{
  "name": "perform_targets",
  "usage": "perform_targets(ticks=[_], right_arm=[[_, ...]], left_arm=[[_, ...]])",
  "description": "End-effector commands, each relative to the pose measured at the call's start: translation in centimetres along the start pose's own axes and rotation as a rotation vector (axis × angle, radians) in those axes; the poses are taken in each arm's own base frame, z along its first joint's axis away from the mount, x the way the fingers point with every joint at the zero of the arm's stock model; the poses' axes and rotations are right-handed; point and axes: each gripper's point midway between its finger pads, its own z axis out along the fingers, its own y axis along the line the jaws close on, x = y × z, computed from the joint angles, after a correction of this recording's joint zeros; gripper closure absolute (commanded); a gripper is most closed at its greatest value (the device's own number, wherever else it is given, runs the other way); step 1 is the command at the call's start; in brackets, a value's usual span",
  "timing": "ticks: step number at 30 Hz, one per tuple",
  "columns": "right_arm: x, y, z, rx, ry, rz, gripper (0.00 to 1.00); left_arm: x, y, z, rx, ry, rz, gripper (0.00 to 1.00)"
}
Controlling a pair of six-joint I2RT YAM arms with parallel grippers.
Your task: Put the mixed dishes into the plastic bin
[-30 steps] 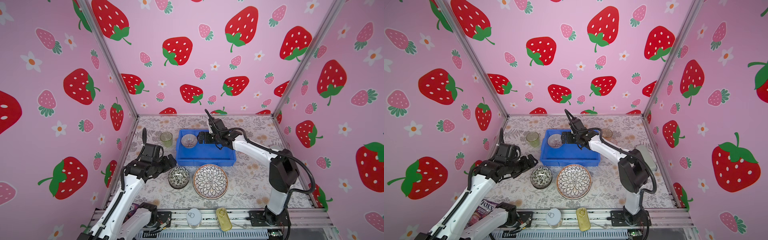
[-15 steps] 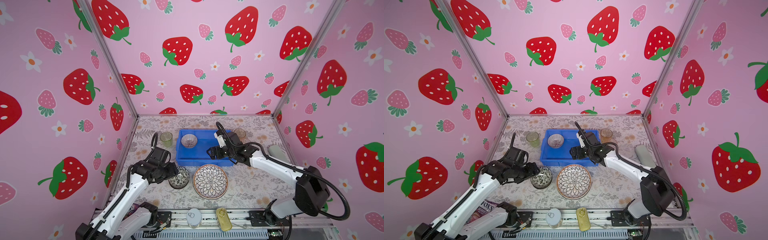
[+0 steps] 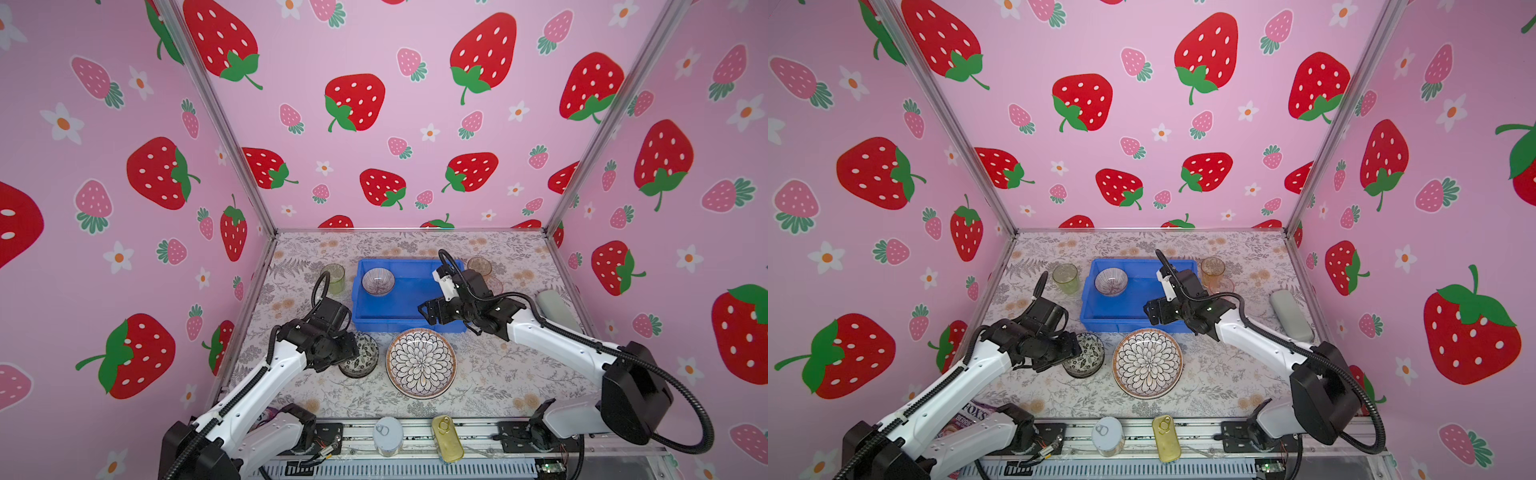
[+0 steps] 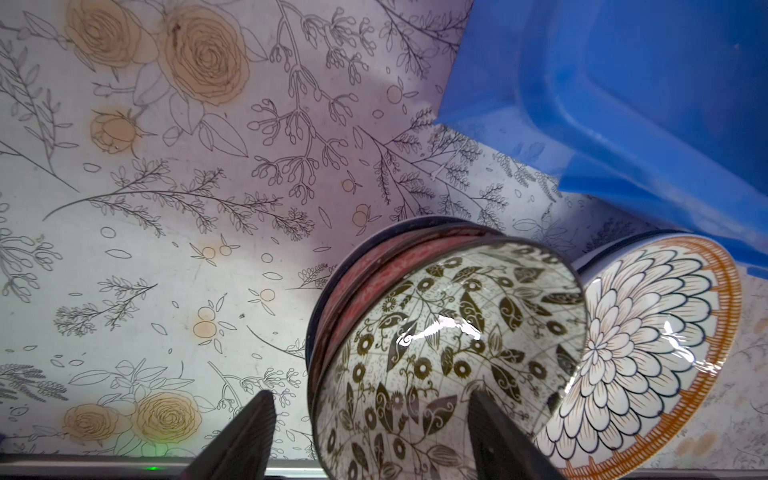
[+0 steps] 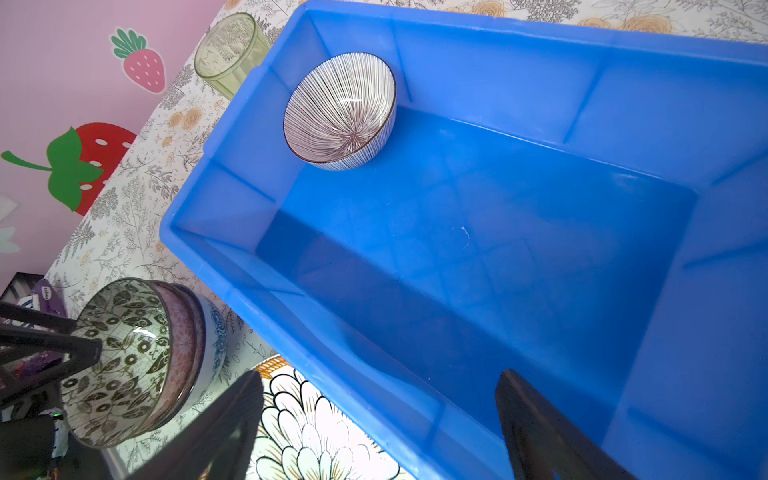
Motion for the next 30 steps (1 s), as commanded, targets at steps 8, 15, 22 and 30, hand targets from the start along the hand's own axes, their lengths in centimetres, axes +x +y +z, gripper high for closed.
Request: perform_targets(ticks=[8,15,22,30], right_arm=[[-0.2,-0.7,-1.2,0.004,-0.03,0.004,0.11],[-0.2,-0.8,-0.9,0.001,-0.025,0.011,0.11],[0.0,-0.8,-0.6,-0.005,-0.017,0.014,0.12],[0.2,-1.0,-0.4,-0.003,-0.012,0.018,0.12]], left_arm=[[-0.3,-0.6,-0.2,0.0,-0.013,0.007,0.24],[-0.6,-0.8,-0.6,-0.001,-0.026,0.025,0.25],[-0.8,-1.0,-0.6,0.002,-0.028,0.03,0.26],[-0.9,-1.1,-0.3,0.001,-0.029,0.035,0.27]])
